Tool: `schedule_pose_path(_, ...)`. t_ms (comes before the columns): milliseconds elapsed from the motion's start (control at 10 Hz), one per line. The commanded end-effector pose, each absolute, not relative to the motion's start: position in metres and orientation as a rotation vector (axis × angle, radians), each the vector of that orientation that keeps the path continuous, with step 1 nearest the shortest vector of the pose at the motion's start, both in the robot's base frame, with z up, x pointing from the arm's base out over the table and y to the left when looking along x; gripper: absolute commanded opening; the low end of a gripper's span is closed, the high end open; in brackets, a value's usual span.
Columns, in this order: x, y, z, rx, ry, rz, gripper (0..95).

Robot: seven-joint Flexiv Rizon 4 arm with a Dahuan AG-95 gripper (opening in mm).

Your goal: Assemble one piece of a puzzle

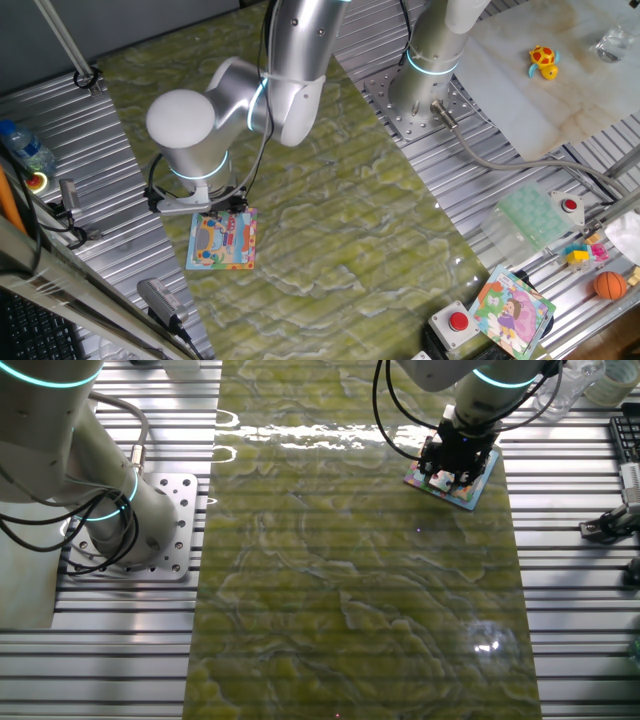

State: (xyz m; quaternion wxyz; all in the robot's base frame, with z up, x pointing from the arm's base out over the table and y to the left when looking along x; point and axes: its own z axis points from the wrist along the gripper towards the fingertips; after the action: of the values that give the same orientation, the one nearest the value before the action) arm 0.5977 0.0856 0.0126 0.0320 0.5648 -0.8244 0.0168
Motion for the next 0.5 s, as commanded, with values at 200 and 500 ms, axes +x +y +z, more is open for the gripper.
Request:
schedule_pose_path(200, 0.5981, 0.0848, 0.0112, 1.736, -2.537, 0.061, 38.0)
schedule_pose_path(500, 0.598, 0.0842, 0.0107, 1.737, -2.534, 0.061, 38.0)
